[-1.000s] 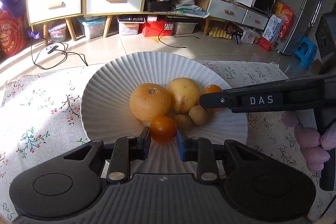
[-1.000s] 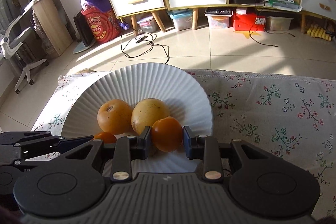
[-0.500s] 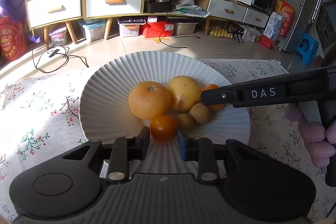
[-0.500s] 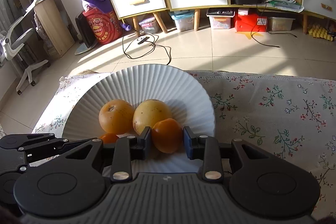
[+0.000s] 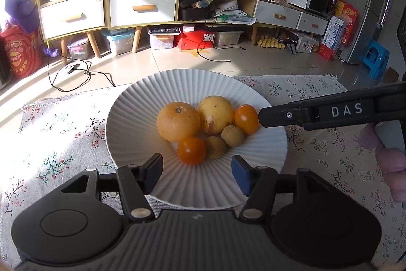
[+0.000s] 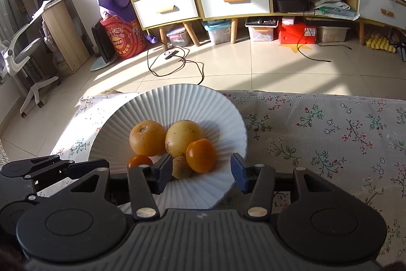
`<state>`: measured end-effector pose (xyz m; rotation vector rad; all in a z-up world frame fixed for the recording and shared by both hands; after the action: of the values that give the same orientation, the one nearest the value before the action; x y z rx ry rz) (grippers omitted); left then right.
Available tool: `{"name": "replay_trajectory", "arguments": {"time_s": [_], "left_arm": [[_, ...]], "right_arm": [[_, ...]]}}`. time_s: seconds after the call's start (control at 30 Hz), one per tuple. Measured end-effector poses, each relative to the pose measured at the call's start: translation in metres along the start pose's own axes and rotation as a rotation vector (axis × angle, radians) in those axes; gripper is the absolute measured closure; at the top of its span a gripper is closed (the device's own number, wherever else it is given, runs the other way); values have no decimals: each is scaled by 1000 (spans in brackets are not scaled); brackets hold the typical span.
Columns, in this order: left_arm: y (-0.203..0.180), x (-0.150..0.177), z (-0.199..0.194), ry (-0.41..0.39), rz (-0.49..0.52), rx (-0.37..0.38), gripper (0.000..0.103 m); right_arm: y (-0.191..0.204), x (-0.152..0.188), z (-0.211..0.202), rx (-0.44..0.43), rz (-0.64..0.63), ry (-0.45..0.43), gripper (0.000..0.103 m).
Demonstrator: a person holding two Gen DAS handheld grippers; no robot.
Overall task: Organize fruits
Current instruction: 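Open the right tool releasing the tangerine while the left tool releases its orange fruit, then withdraw both tools from the plate toward the loose fruit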
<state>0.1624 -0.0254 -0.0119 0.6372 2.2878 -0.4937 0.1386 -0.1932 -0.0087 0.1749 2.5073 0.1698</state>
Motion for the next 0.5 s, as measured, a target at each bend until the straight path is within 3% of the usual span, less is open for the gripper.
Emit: {"name": "replay_trajectory", "arguments": {"time_s": [0.5], "left_arm": [[-9,10,-41,-14,16,-34,34]], "right_arm": [[-4,15,-46,10,3,-29,43]]}}
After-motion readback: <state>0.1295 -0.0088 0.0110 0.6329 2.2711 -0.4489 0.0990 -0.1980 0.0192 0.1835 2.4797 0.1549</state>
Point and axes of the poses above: each gripper's, at about its wrist camera, not at the fingertips, and z roughly the way its jaws point, y to its left, x to its underside, the point moved 3 cm from there along z, roughly the way its jaws point, and after that the axes turned 6 degrees about x, right-handed, at the moved point
